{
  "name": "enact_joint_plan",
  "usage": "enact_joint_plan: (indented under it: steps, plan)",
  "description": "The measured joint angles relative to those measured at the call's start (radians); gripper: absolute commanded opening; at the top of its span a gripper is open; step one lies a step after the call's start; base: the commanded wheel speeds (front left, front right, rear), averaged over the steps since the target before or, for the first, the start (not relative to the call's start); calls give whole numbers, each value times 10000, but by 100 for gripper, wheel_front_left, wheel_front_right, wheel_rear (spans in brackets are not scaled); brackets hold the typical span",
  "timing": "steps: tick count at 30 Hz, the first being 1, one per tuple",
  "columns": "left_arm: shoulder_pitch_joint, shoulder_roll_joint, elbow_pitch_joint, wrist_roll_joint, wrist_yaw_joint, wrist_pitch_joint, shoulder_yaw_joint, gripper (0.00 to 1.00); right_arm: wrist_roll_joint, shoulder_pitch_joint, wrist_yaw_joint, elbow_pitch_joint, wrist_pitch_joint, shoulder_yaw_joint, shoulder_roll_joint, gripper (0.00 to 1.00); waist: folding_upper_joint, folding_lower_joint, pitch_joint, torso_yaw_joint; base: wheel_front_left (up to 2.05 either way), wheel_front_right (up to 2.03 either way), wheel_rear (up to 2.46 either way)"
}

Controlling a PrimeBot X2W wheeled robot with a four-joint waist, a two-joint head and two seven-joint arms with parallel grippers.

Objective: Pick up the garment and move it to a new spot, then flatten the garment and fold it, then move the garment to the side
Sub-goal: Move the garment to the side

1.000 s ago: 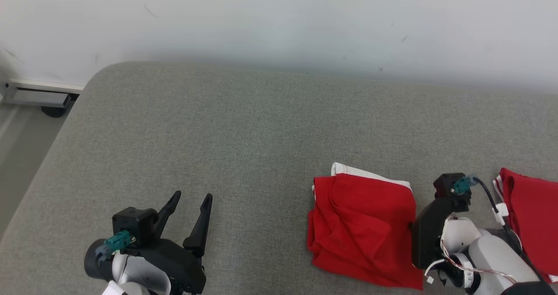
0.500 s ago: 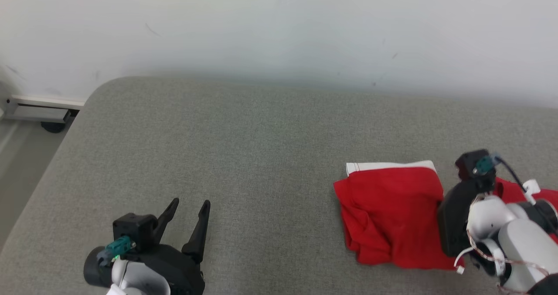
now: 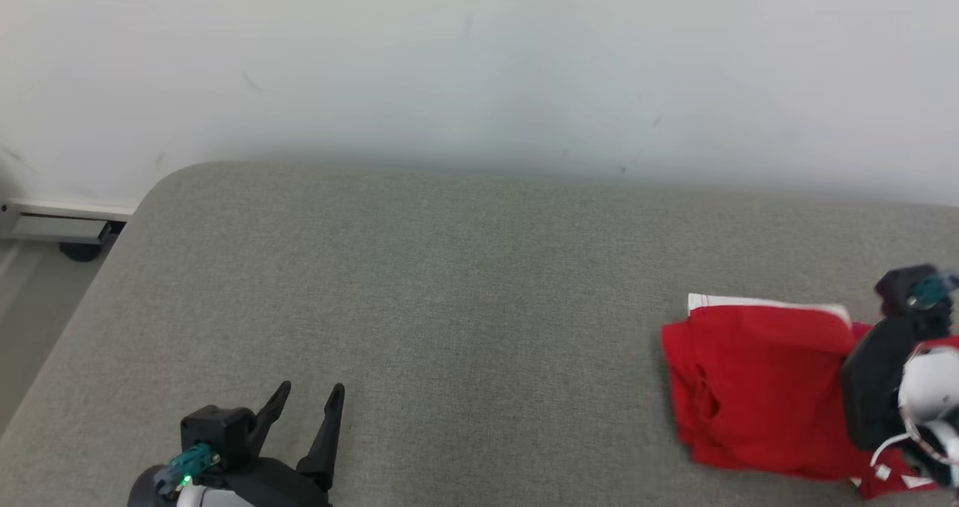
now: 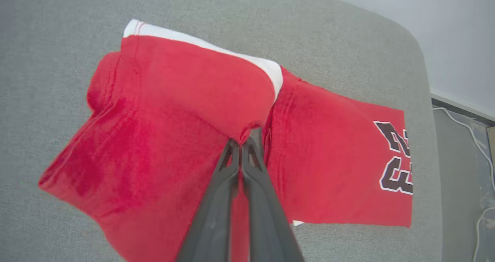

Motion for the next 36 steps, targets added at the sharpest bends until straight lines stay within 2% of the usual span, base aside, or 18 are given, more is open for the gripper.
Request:
enact_joint_plan:
  steps: [4, 14, 23, 36]
  plan:
    - [111, -13, -151, -2, 12, 0, 35, 100, -56, -326, -12, -234, 198, -368, -366, 0, 0, 0, -11, -180, 0, 0, 0]
    - [-118, -86, -410, 2, -6, 65, -157, 100, 8, -439, -100, -930, 1174, -834, -815, 0, 0, 0, 298, -317, 0, 0, 0]
    - [-115, -19, -393, 2, -6, 146, -130, 100, 357, -451, -132, -1912, 1923, -1151, -715, 0, 0, 0, 452, -296, 0, 0, 0]
    - [-135, 50, -541, 19, -4, 251, -117, 100, 119, -825, -182, -2203, 2805, -1730, -1049, 0, 1, 1, 702, -337, 0, 0, 0]
